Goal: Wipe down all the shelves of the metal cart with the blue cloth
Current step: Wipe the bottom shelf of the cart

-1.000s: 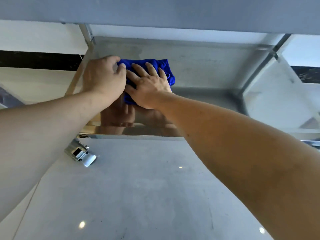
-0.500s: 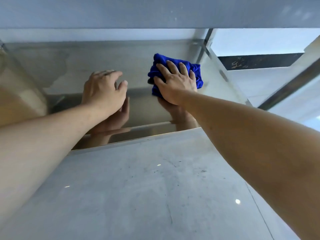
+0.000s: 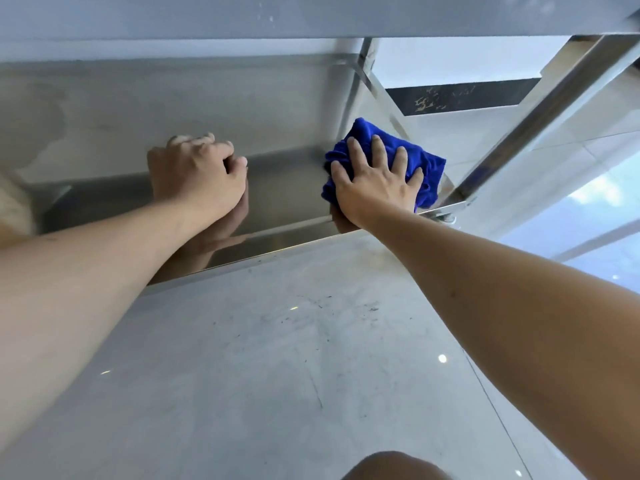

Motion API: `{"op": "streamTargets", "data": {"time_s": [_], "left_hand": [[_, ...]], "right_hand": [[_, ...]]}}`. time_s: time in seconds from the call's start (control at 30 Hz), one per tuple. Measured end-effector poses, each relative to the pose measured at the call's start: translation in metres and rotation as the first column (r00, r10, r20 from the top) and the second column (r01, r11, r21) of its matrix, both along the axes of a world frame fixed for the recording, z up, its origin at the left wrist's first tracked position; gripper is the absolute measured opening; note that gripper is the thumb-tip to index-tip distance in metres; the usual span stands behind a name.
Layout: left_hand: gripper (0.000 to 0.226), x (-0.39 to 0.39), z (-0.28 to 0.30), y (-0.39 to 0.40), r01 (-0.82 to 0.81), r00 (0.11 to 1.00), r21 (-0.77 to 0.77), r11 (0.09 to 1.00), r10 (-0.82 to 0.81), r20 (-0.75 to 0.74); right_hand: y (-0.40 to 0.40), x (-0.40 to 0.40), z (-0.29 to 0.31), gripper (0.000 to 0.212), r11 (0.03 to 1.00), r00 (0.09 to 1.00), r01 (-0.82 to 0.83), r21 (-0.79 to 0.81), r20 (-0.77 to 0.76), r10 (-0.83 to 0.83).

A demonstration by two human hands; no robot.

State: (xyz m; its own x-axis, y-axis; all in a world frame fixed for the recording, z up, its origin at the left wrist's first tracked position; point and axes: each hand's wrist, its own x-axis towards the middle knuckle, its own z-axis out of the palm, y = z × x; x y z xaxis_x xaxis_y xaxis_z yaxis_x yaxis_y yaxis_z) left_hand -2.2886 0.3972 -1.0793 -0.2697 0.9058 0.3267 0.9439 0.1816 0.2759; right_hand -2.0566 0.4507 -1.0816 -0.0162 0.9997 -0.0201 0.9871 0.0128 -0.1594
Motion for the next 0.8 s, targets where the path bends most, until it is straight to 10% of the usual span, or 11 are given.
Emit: {"op": "streamTargets", "data": {"time_s": [0.33,0.8], "left_hand": [[0.05,-0.074,0.024,-0.04,-0.14,0.99,-0.007,0.99,0.14,0.034],[0.05,-0.22,0.064,-0.172,-0.385,0.919,-0.029,0.922,0.386,0.073]], "right_hand": [[-0.091,-0.146,0.002,0.063,0.937,0.937,-0.349,-0.025,-0.033,0.348],[-0.241,-0.328,0.005,0.065,0.48,0.483,-0.875,0.065,0.039,0.875]]}}
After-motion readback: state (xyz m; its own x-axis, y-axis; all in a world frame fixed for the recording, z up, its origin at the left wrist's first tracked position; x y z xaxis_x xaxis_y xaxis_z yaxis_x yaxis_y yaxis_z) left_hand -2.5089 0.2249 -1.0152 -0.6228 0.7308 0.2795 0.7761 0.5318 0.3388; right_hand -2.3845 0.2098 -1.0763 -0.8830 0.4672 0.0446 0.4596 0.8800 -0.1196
